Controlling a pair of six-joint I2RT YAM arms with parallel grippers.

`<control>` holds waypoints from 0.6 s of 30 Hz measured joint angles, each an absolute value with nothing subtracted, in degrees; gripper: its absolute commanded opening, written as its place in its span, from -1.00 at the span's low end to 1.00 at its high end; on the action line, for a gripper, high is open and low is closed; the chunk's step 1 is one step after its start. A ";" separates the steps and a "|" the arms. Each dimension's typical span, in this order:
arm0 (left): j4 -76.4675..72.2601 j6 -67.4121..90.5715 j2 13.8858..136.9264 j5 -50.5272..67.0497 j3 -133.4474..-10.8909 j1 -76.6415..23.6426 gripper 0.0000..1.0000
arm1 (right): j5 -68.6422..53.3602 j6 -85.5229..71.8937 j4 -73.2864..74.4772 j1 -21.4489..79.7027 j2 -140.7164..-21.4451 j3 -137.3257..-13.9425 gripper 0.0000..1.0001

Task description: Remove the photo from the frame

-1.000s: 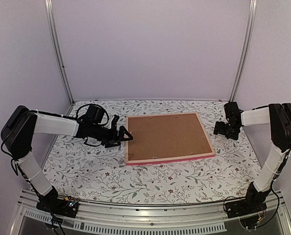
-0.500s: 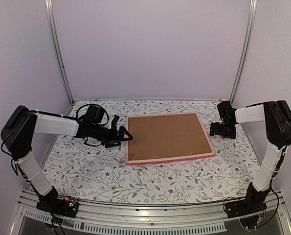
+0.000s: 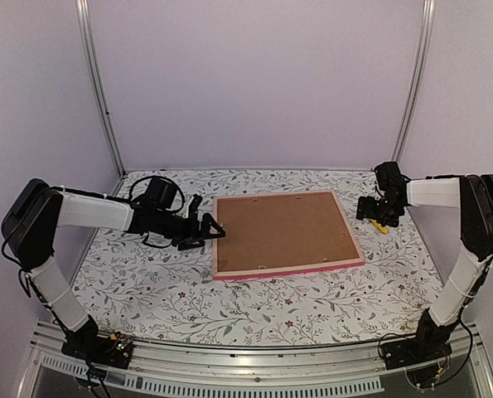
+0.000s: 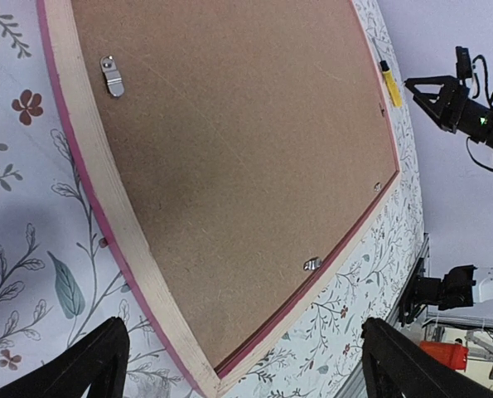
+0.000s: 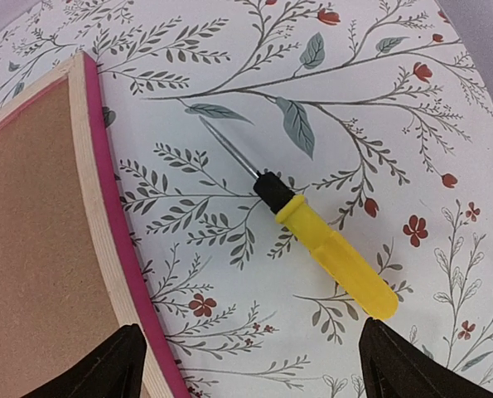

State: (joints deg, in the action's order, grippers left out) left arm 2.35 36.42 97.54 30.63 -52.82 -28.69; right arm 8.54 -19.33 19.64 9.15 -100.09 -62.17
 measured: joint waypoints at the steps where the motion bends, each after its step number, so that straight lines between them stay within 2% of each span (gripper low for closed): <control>1: 2.35 36.42 97.54 30.63 -52.82 -28.69 0.99 | 8.03 -19.20 19.55 9.15 -100.09 -62.17 0.74; 10: 2.04 36.40 97.54 30.85 -52.82 -28.69 0.99 | 2.74 -17.82 18.87 9.76 -100.20 -62.22 0.40; 14: 0.67 36.38 97.54 30.85 -52.86 -28.69 0.99 | 1.72 -17.19 18.94 11.31 -100.99 -62.28 0.17; 18: 0.14 36.03 97.51 30.81 -53.15 -28.82 0.99 | 0.16 -16.95 19.00 12.12 -101.47 -62.04 0.07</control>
State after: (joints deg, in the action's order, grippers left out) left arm 0.14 36.03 97.51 30.81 -53.15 -28.82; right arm 0.16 -16.95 19.00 12.12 -101.47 -62.04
